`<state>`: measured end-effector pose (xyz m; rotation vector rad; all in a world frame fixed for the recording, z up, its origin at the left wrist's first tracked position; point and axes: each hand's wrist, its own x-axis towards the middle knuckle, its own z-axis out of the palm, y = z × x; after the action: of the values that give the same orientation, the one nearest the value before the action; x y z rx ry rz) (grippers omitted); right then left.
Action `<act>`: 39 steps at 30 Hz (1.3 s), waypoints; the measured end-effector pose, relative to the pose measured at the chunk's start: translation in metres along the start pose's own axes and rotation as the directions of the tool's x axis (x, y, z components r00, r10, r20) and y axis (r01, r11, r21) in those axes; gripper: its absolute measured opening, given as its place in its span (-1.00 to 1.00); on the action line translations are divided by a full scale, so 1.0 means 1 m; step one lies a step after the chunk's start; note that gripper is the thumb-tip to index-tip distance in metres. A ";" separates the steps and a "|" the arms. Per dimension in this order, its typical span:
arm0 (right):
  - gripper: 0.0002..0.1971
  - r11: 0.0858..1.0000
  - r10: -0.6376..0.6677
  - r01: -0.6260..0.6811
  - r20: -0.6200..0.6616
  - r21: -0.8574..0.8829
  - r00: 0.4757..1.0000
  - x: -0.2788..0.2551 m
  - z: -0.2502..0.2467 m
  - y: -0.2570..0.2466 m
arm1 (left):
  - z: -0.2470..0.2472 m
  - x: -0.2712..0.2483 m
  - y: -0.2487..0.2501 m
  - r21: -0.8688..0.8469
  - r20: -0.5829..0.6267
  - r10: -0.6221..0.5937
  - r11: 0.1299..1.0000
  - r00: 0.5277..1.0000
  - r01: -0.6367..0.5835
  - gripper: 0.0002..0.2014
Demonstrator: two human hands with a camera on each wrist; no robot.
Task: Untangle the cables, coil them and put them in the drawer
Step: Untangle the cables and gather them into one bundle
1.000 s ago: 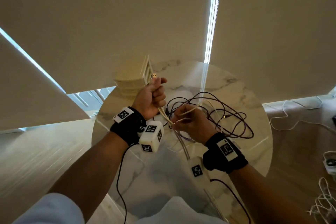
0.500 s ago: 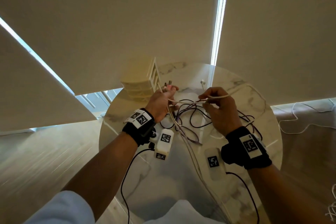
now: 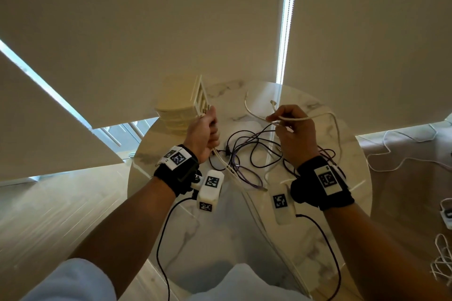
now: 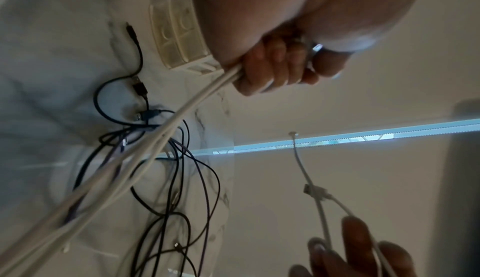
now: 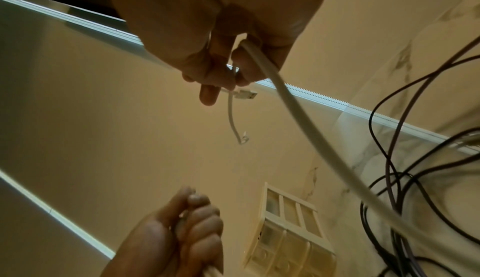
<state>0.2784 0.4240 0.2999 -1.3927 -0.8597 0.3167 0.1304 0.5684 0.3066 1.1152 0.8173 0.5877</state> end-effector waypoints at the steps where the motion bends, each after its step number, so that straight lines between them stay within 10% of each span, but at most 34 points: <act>1: -0.53 1.000 0.005 -0.005 0.006 -0.006 1.000 -0.002 0.003 0.000 | 0.004 -0.001 0.001 -0.029 0.035 -0.020 0.999 0.999 0.021 -0.60; 7: -0.62 0.991 -0.044 0.076 0.262 -0.113 0.964 -0.011 0.018 0.004 | 0.037 -0.004 0.004 0.152 0.222 -0.209 0.972 0.952 0.177 -0.62; 14: -0.49 0.974 0.095 0.023 0.495 -0.228 0.864 -0.015 0.010 0.004 | 0.043 0.001 0.000 0.010 0.111 -0.139 0.990 0.984 0.139 -0.85; 18: -0.30 0.960 0.269 -0.232 0.289 -0.156 0.919 -0.029 -0.009 0.022 | 0.031 0.005 0.006 -0.074 0.000 0.049 0.996 0.999 -0.049 -0.83; 24: -0.55 0.845 0.535 -0.534 -0.090 0.036 0.840 -0.005 -0.107 0.037 | -0.010 0.015 0.027 -0.192 -0.223 0.098 0.971 0.970 -0.143 -0.82; 30: -0.56 0.750 0.327 -0.632 -0.720 -0.197 0.612 0.015 -0.202 0.022 | 0.013 0.008 0.016 -0.058 -0.230 0.216 0.970 0.949 -0.235 -0.76; 32: -0.57 0.658 0.176 -0.629 -0.726 -0.415 0.665 0.011 -0.195 0.008 | 0.032 0.004 0.013 -0.037 -0.132 0.236 0.969 0.963 -0.243 -0.73; 36: -0.68 0.902 0.270 -0.317 -0.190 -0.293 0.944 0.004 -0.128 -0.008 | 0.074 -0.009 0.008 -0.056 0.151 0.138 0.990 0.979 -0.131 -0.76; 39: -0.74 0.957 0.216 -0.190 0.101 -0.221 0.971 -0.003 -0.081 -0.017 | 0.100 -0.020 0.001 0.075 0.339 0.038 0.995 0.940 -0.067 -0.78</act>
<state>0.3272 0.3598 0.3192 -1.6779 -0.8718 0.4855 0.2000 0.4987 0.3342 1.2776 0.5200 0.3919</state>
